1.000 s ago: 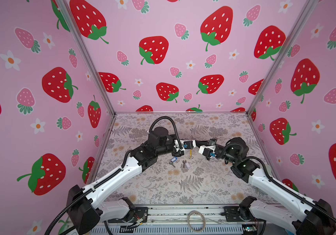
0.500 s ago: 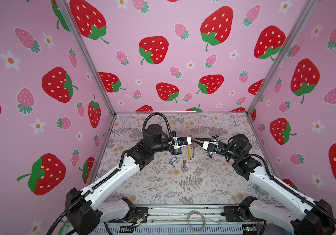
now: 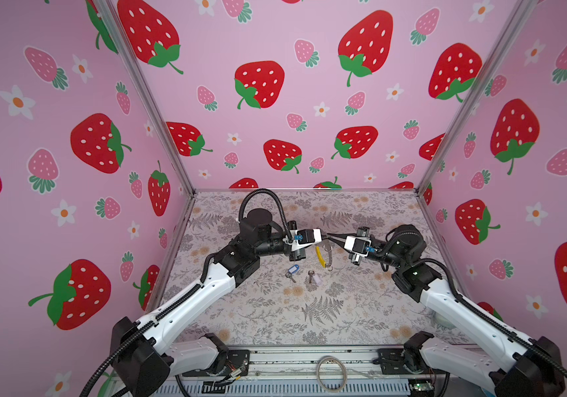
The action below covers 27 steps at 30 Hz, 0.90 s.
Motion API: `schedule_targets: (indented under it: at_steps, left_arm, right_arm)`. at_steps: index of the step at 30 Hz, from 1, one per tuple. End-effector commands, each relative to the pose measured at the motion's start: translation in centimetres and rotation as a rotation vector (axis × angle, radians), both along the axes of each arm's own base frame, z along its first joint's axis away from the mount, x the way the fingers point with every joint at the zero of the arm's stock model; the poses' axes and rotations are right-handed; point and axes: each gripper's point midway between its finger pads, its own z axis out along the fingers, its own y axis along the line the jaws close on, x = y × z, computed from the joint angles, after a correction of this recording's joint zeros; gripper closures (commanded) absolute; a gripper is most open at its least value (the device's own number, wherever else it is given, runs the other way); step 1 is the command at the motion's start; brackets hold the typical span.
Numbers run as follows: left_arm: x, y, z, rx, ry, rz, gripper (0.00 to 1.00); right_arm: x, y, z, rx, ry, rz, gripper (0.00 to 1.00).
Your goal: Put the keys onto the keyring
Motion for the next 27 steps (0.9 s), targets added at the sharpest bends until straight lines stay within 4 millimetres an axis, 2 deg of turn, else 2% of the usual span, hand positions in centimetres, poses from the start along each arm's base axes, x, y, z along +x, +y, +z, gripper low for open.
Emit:
schedule_targets:
  at_steps: [1, 15, 22, 25, 27]
  left_arm:
    - [0.1, 0.0, 0.4, -0.022, -0.017, -0.011, 1.0]
    - [0.2, 0.3, 0.2, -0.03, 0.004, -0.015, 1.0]
    - [0.1, 0.4, 0.6, -0.047, 0.008, -0.024, 1.0]
    - [0.1, 0.7, 0.8, -0.068, 0.016, -0.027, 1.0]
    - [0.2, 0.9, 0.9, -0.08, 0.025, -0.028, 1.0]
  right_arm:
    - [-1.1, 0.1, 2.1, 0.036, -0.024, 0.063, 0.88]
    - [-1.2, -0.1, 2.9, 0.065, 0.006, 0.089, 0.87]
    - [-1.2, 0.0, 2.4, 0.056, 0.028, 0.098, 0.87]
    - [-0.9, -0.2, 2.0, 0.052, 0.044, 0.085, 0.84]
    - [-0.7, -0.4, 1.8, 0.053, 0.056, 0.074, 0.79]
